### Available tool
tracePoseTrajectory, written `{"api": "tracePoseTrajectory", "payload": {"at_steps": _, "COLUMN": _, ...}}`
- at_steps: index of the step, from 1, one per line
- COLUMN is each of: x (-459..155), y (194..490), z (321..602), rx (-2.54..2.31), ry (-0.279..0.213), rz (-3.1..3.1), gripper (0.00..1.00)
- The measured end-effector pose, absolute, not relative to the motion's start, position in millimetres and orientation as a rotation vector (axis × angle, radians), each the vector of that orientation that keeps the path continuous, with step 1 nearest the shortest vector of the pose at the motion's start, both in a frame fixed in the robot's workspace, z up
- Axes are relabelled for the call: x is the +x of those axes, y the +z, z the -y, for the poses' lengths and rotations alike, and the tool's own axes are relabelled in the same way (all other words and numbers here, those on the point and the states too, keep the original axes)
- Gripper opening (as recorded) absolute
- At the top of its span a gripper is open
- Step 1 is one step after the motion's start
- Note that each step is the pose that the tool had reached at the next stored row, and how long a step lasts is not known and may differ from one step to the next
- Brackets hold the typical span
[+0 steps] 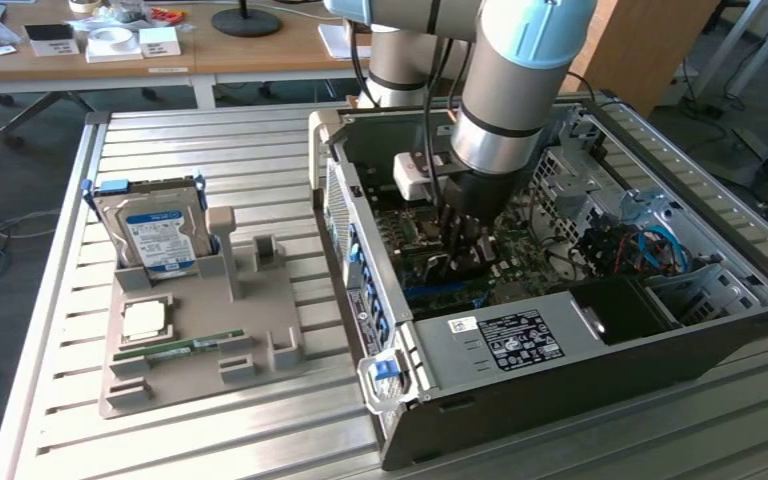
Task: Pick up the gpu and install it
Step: 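Insert the gpu into the slot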
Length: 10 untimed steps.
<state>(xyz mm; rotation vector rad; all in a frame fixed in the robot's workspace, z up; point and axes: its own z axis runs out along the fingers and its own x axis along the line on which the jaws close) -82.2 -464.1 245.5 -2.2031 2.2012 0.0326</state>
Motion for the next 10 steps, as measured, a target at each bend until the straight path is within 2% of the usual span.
{"api": "tracePoseTrajectory", "payload": {"at_steps": 10, "x": -82.5, "y": 240.6, "z": 464.1, "rx": -2.203, "ry": 0.032, "rz": -2.201, "gripper": 0.27}}
